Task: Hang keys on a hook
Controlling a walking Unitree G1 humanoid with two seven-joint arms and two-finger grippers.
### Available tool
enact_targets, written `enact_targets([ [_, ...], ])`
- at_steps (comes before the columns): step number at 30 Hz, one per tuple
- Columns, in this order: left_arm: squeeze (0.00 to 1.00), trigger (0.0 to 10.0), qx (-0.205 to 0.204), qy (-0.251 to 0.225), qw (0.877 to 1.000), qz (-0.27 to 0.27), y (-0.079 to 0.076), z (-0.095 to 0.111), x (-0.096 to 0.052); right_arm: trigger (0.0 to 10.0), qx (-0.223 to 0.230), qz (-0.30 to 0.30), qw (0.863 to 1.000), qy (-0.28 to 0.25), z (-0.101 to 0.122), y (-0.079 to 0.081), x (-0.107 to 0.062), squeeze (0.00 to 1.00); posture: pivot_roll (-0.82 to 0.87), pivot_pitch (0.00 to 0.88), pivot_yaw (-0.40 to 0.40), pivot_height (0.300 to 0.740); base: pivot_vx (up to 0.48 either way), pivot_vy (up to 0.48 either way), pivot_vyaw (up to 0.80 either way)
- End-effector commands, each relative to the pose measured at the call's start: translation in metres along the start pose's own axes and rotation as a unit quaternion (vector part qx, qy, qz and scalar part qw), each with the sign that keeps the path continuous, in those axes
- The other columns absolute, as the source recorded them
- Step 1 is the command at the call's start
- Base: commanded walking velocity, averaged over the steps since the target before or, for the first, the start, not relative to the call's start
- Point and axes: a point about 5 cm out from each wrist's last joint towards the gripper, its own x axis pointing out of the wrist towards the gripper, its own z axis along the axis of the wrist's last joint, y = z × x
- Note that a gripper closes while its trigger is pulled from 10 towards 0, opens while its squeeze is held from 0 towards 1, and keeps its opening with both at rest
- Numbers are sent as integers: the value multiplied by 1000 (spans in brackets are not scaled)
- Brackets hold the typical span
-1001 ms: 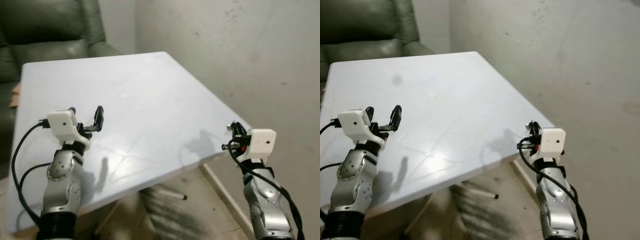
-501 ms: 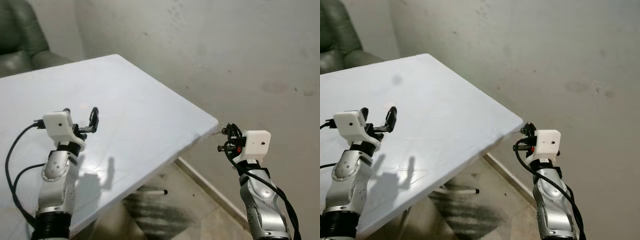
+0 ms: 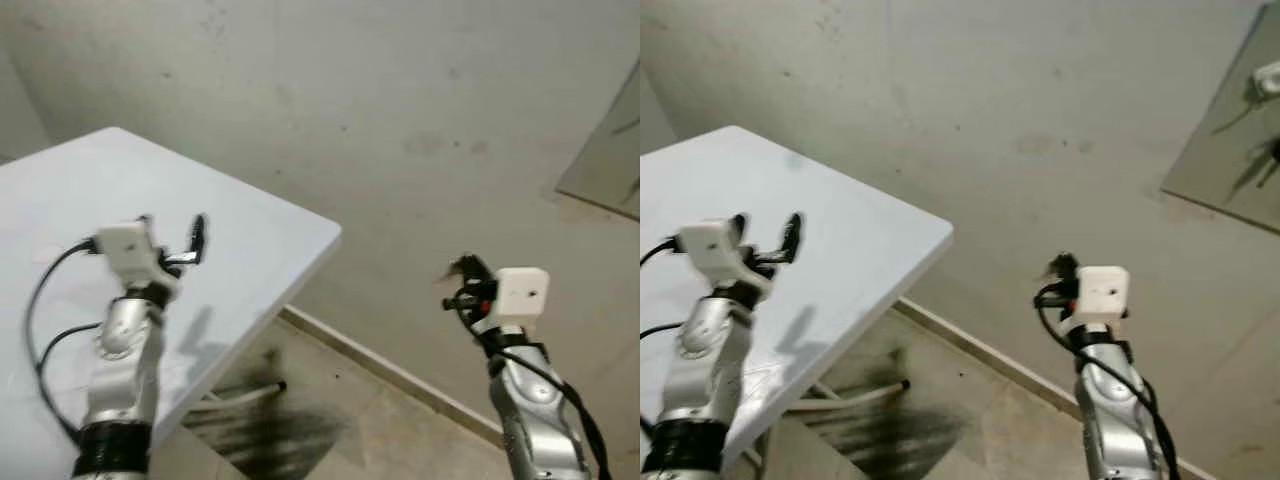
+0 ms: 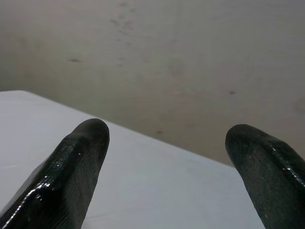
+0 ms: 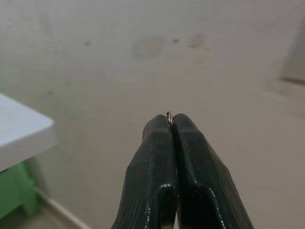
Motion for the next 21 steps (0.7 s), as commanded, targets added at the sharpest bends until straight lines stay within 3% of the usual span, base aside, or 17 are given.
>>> enact_targets([
  [1, 0, 10000, 6, 1, 1000, 3, 4, 2, 0, 10000, 0, 6, 1000, -13, 6, 3, 3, 0, -35, 0, -18, 740, 0, 0, -781],
  [21, 0, 10000, 11, 0, 1000, 0, 3, 2, 0, 10000, 0, 5, 1000, -14, 7, 4, 4, 0, -32, 0, -16, 740, 0, 0, -786],
])
